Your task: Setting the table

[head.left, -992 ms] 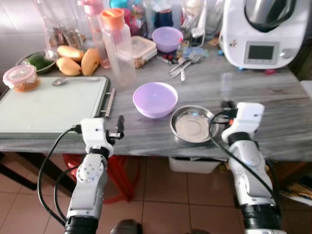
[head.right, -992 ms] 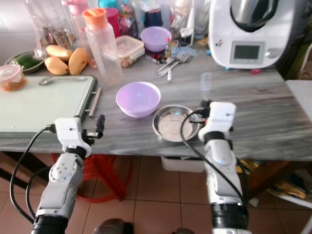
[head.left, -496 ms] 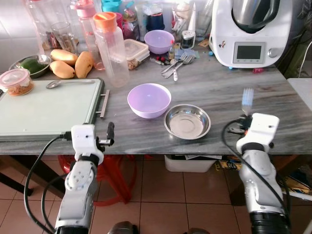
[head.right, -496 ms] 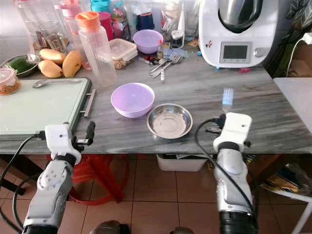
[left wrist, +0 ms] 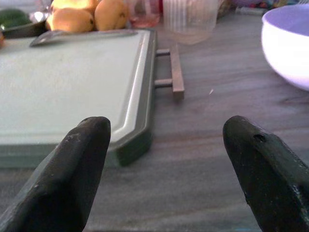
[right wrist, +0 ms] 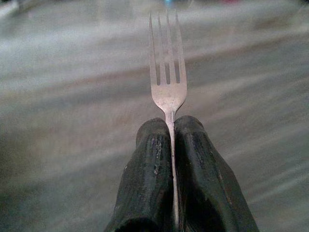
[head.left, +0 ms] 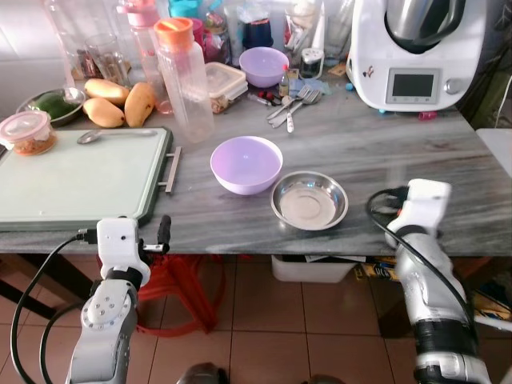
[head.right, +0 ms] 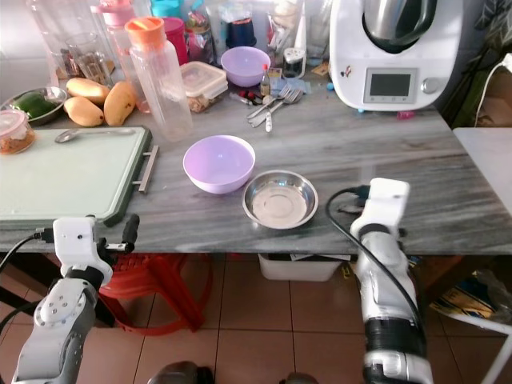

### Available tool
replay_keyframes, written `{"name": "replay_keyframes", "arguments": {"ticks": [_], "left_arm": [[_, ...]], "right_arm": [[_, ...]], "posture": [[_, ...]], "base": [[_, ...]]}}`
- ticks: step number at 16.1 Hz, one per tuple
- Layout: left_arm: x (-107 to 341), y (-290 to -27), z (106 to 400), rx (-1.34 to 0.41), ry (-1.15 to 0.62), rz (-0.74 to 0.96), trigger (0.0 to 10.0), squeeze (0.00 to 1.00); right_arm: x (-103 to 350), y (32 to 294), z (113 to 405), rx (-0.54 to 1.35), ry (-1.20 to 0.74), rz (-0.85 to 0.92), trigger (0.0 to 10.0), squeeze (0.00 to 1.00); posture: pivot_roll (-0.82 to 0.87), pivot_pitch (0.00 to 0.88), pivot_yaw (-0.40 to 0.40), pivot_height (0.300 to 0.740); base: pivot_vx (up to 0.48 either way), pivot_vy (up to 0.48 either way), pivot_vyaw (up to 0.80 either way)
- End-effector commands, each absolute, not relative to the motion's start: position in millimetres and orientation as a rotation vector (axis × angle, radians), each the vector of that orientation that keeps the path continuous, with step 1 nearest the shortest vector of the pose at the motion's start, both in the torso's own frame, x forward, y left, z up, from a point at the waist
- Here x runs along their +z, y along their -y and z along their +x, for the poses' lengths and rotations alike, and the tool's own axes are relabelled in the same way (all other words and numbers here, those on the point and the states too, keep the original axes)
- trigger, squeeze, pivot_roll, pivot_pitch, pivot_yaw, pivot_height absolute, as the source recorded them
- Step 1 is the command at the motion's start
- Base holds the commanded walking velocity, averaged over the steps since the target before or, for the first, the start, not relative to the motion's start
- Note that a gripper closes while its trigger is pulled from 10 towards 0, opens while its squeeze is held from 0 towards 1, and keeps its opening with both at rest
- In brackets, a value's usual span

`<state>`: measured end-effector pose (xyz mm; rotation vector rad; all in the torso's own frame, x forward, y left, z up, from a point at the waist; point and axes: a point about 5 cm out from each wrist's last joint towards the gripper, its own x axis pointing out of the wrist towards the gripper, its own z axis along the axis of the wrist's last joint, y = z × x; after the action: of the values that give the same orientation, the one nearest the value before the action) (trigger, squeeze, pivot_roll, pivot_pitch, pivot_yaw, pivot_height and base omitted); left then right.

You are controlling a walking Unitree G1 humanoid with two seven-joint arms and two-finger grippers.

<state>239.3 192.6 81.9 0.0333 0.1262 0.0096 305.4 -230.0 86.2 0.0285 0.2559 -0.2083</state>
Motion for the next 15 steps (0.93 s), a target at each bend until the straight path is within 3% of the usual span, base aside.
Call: {"name": "replay_keyframes", "arguments": {"ticks": [1, 15], "left_arm": [[86.1, -193.1, 238.9, -0.004, -0.123, 0.048, 10.0, 0.00], [85.6, -191.1, 241.1, -0.020, -0.140, 0.040, 10.0, 0.00]], "right_arm": [[87.2, 229.3, 309.4, -0.193, -0.256, 0.046, 10.0, 0.00], [75.4, 217.5, 329.4, 0.018, -0.319, 0.063, 10.0, 0.00]], "posture": [[0.00, 0.019, 0.057, 0.740], [0.01, 0.021, 0.060, 0.740]], "base": [[0.000, 0.000, 0.00], [0.000, 0.000, 0.00]]}}
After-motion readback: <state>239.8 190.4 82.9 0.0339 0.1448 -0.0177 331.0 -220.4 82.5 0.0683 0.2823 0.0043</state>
